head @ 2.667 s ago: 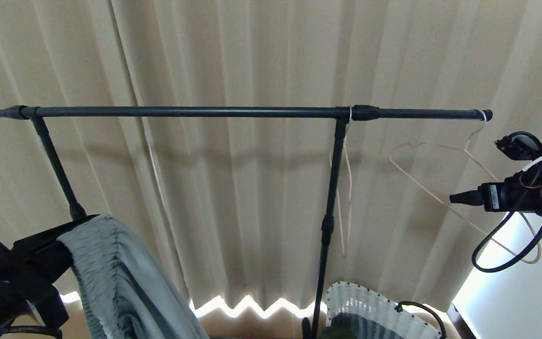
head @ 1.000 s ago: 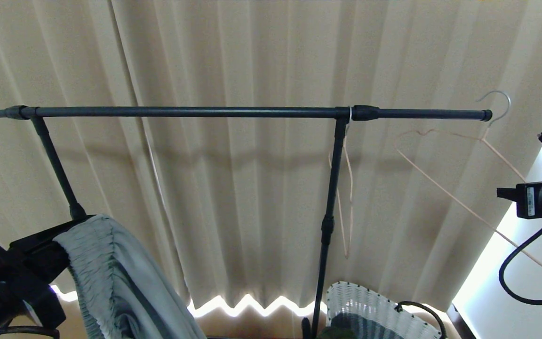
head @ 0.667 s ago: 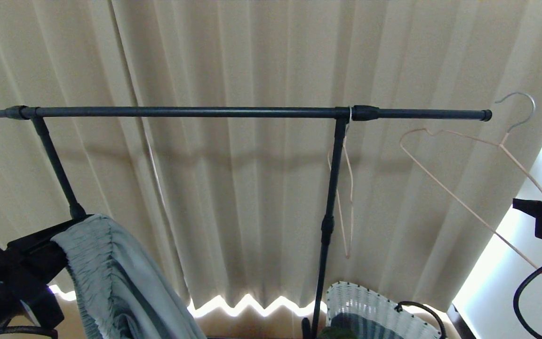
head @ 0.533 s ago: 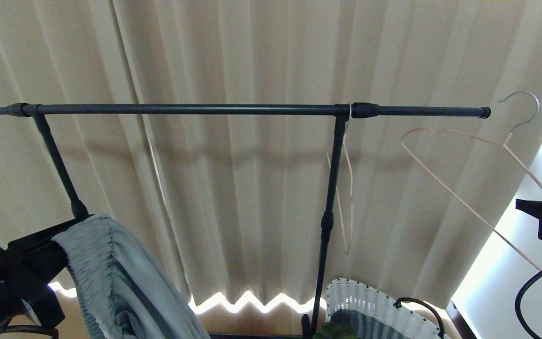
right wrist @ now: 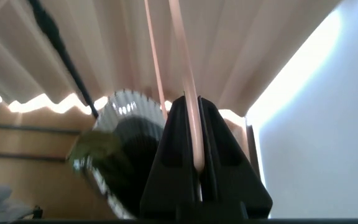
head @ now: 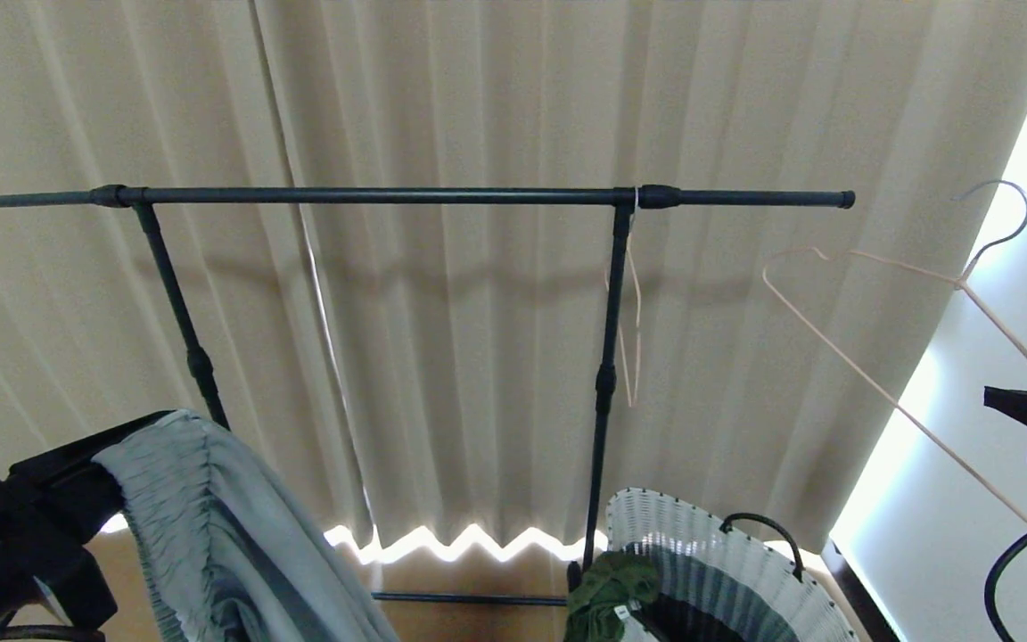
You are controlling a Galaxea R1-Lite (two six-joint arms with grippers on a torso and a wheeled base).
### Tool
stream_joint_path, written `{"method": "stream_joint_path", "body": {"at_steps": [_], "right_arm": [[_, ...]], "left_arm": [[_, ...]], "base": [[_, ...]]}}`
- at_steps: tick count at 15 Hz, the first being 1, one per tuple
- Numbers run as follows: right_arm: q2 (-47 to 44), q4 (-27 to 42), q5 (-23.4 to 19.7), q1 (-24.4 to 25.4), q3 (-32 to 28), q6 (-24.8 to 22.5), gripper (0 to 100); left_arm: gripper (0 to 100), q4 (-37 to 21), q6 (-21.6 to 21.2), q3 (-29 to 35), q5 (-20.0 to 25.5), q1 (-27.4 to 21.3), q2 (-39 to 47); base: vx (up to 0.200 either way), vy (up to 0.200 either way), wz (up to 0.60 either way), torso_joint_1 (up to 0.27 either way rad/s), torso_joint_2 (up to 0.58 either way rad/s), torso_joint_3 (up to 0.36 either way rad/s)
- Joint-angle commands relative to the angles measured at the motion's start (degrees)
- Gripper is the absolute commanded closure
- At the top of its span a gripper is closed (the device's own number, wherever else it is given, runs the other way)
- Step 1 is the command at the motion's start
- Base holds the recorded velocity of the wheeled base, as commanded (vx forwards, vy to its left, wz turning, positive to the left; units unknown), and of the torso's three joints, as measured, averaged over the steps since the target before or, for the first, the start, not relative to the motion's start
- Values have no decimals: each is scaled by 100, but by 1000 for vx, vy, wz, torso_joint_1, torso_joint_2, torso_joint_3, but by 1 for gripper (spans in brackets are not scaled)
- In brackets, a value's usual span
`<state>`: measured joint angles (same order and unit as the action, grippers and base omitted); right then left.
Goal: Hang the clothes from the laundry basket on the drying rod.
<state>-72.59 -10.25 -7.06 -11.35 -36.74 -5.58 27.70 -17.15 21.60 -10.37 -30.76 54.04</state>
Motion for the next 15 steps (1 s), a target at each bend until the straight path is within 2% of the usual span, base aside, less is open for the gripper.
{"method": "stream_joint_path", "body": {"at_steps": [1, 8, 11, 15], "right_arm": [[-9, -3, -6, 1, 9, -4, 100], [-18, -21, -50, 28, 18, 31, 100], [-44, -346, -112, 54, 97, 49, 100], [-35, -407, -252, 54, 132, 49, 100]], "left_arm": [[100, -1, 1, -24, 0, -9, -78], [100, -1, 28, 2, 0, -9, -52], [100, -10, 28, 28, 0, 0, -43], [100, -10, 28, 28, 0, 0, -43]], "base": [[0, 0, 0, 0, 0, 0], [0, 0, 0, 0, 0, 0], [0, 200, 0, 2, 5, 2], [0, 200, 0, 5, 5, 2]]}}
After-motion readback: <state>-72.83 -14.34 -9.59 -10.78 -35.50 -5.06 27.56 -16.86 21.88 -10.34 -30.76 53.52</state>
